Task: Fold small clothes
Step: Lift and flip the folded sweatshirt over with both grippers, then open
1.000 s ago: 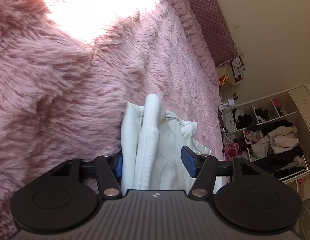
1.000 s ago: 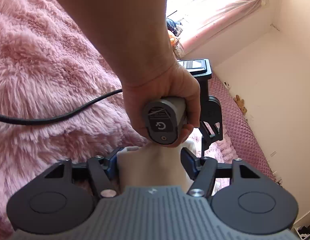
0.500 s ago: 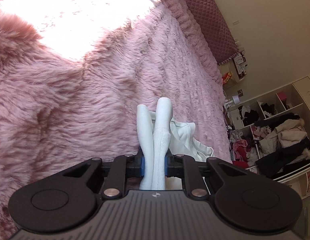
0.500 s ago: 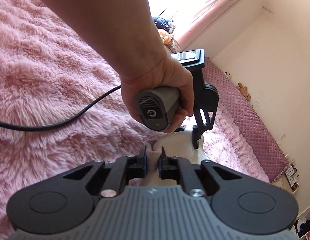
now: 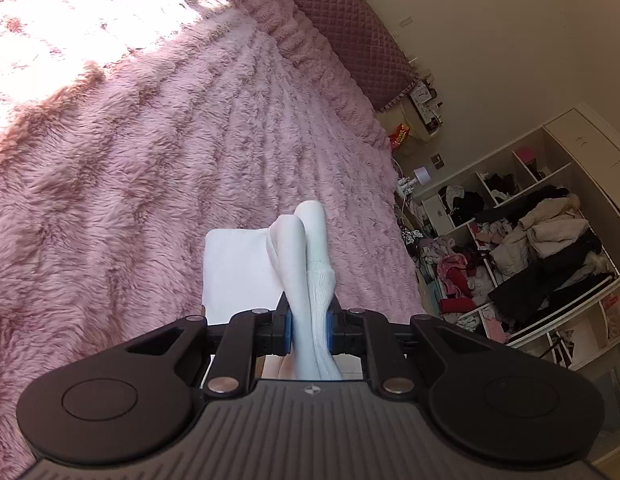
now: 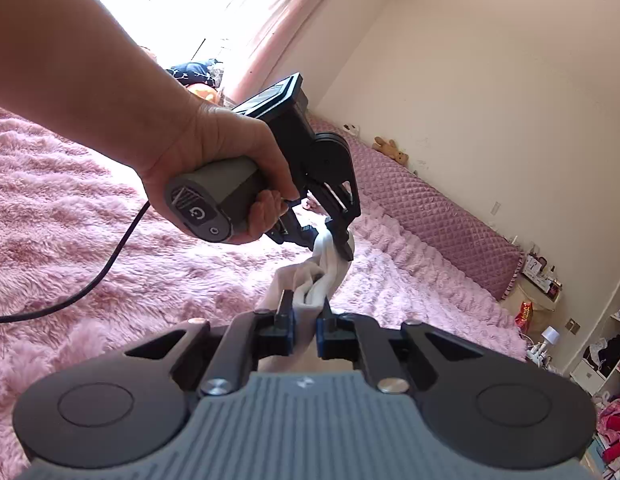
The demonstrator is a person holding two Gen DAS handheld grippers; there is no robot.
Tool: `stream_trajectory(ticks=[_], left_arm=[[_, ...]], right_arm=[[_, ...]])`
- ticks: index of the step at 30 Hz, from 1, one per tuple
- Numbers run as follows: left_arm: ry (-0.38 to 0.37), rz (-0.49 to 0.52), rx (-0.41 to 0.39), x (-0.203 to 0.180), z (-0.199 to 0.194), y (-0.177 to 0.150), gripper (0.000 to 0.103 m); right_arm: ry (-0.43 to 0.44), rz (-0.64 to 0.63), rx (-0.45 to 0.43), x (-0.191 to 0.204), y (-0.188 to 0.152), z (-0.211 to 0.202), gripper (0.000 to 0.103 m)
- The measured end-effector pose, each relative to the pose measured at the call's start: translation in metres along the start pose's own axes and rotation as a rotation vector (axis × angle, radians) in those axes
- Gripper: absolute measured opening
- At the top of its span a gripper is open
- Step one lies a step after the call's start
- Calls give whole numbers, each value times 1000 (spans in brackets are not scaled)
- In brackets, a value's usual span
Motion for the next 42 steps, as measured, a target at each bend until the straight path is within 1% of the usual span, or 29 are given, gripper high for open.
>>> stream_trajectory(ticks=[2,4,7,9,11,13,16,20,23,25,27,30,34,35,36,37,38,39,40,42], left_arm=[[17,30,0,-23,15,-1,16],[16,54,5,-41,30,-6,16],[-13,58,22,-64,58,-14,16],[-44,41,43,-76,77,-20,16],[-57,48,59,-88,94,-25,16],[-47,86,80,-104,114,-32,16],[-40,90,96,-117,139,-44,16],[-11,121,122,-133,171,-63,16],[8,151,158,-143,195,-77,16],[41,188,185,-148,209,-88,16],[69,204,209,-150,220,-96,16],[95,215,226,-149,231,-107,16],[135,261,253,-153,240,-118,16],[141,272,259,-154,241,-119,18],[140,279,261,-156,241,-120,22],[133,280,256,-158,241,-119,28],[112,272,250,-160,240,-117,38],[91,264,235,-164,237,-114,41],[78,264,216,-169,234,-110,41],[51,300,182,-179,219,-102,41]], right_arm=[[-42,28,0,-24,-3,-5,3],[-76,66,9,-48,-7,-10,3],[-135,94,19,-80,-19,-16,3],[-172,108,26,-99,-27,-19,3],[-207,120,34,-115,-36,-23,3],[-240,141,48,-135,-46,-28,3],[-288,175,75,-159,-66,-33,3],[-332,237,126,-193,-96,-36,3],[-355,266,157,-206,-117,-32,3],[-355,293,186,-212,-132,-28,3],[-356,317,207,-216,-144,-26,3],[-363,345,236,-220,-161,-18,3],[-358,392,269,-227,-176,-9,3],[-360,395,276,-227,-179,-7,3],[-362,396,282,-227,-180,-6,4],[-364,396,286,-227,-182,-5,4],[-368,390,293,-227,-184,-4,4],[-374,379,311,-228,-186,-1,6],[-380,375,322,-230,-186,2,12],[-403,379,340,-234,-185,0,20]])
Point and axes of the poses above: each gripper's, at about its wrist camera, not at the fingertips, and z roughly the way its jaws point, x to its left, y to its top, the point moved 1 cm from there along z, roughly the way its jaws point, and after that the axes turned 9 degrees about z, right-handed, at the moved point
